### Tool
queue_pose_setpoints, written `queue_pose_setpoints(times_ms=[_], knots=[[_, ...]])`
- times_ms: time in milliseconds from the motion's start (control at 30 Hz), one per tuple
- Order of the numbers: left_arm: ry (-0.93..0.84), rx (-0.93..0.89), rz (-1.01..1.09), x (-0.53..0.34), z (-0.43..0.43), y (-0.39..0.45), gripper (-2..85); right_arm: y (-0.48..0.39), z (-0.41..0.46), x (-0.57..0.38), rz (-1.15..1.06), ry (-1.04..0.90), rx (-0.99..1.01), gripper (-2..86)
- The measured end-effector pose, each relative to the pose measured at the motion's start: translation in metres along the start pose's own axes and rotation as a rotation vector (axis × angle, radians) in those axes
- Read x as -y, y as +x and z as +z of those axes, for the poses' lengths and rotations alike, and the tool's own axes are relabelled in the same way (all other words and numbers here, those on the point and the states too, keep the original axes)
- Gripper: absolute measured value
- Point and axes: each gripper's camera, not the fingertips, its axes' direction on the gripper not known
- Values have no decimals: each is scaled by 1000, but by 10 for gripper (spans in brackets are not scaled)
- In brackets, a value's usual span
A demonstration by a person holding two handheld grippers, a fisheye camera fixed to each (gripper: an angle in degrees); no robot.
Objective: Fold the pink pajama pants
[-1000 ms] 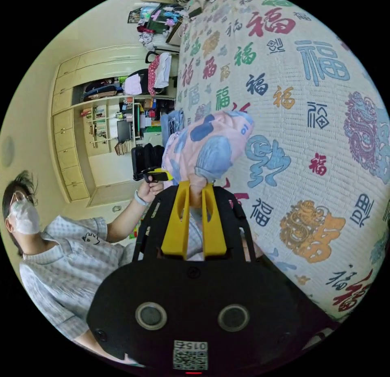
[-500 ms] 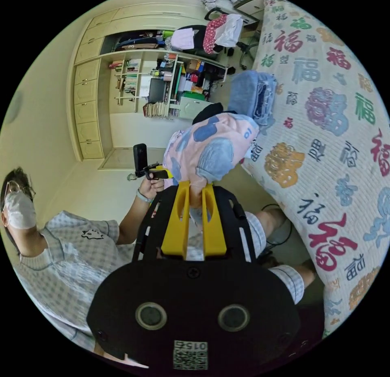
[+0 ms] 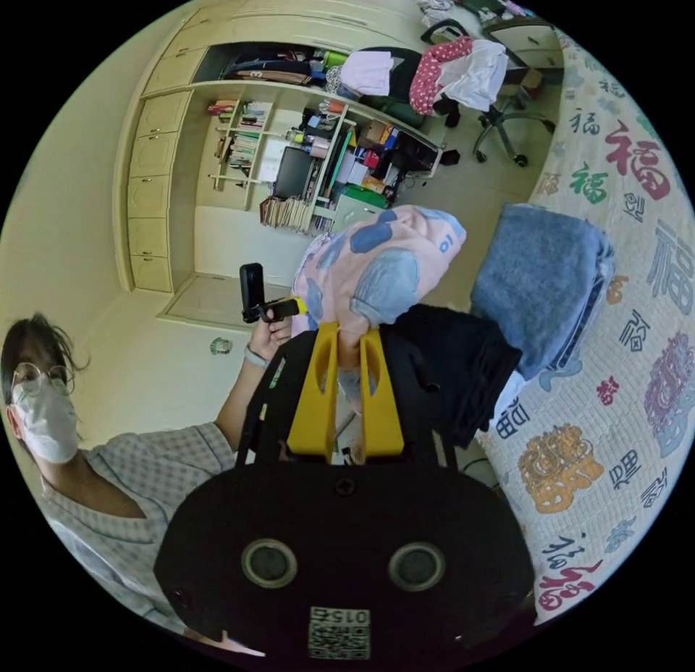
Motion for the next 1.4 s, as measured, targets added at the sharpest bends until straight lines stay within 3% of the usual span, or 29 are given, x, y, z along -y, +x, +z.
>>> queue_pose_setpoints(times_ms=[233, 433, 533, 633, 700, 900, 1067, 1233, 1400], knots=[[-39, -28, 79, 123, 61, -71, 84, 41, -2, 40, 17, 147, -198, 55], [-216, -15, -79, 149, 159, -141, 85, 128, 28, 22, 247, 74, -223, 56], [-371, 41, -184, 140, 203, -162, 90, 168, 39, -2, 394, 33, -124, 64], [-355, 25, -229, 142, 210, -157, 93, 192, 24, -32, 496, 164, 92, 71], [-382, 59, -240, 150, 209, -144, 94, 193, 11, -46, 474, 179, 86, 72], [-443, 324, -95, 180, 184, -58, 88, 179, -65, -123, 382, 232, -24, 60], [-202, 553, 52, 192, 163, 76, 79, 171, -166, -250, 368, 411, -212, 63], [-169, 423, 297, 174, 257, 230, 81, 174, -266, -381, 531, 542, -492, 79], [-391, 120, 346, 138, 447, 354, 80, 190, -394, -489, 663, 601, -859, 79]])
